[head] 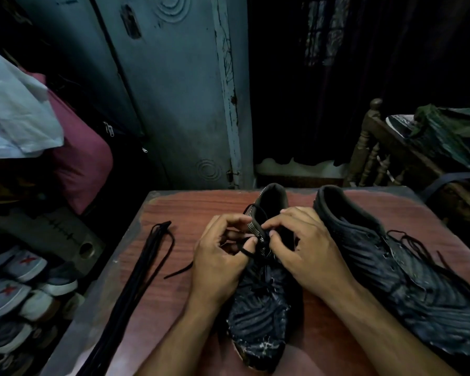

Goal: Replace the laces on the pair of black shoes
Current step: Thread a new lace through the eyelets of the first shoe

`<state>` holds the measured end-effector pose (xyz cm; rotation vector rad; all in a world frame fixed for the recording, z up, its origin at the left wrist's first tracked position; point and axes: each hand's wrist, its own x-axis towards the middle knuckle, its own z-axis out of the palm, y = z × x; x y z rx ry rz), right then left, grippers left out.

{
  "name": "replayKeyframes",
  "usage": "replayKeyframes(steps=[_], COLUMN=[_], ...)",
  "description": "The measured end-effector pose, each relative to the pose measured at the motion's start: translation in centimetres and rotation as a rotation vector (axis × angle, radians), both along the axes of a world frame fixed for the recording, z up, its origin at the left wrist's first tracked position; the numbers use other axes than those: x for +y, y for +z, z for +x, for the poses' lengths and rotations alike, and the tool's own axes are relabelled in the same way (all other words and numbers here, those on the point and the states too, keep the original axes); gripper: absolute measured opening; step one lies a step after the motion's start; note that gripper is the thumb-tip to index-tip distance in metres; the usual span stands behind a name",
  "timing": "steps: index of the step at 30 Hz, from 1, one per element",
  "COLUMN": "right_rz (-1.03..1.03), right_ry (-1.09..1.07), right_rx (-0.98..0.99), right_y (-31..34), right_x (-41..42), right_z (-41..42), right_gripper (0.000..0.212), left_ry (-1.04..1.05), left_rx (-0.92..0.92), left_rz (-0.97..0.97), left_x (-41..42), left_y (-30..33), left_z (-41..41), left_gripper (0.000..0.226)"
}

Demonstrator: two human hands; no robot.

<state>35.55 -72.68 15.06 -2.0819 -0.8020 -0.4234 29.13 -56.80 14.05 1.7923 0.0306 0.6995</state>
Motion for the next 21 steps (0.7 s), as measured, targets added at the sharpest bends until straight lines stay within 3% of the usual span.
replayKeyframes(steps=[8,14,21], right_rz=[-0.06,-0.102,-0.253], right_ry=[0.056,0.044,-0.034], right_rx=[0.011,0.002,-0.04], right_y=[0.0,0.19,0.04], right_x=[-0.4,-0.35,-0.42], right_z=[0.23,0.22,0.17], right_gripper=[0.022,0.019,0.037], left_ry=[-0.062,-0.1,-0.085], left_rx=[0.035,0.095,0.085], left_rz=[0.192,0.198,0.161], left_x=[0.2,0.39,0.48], left_y=[0.18,0.19,0.01], left_z=[-0.48,-0.32,0.01], left_gripper=[0.048,0.048,0.034])
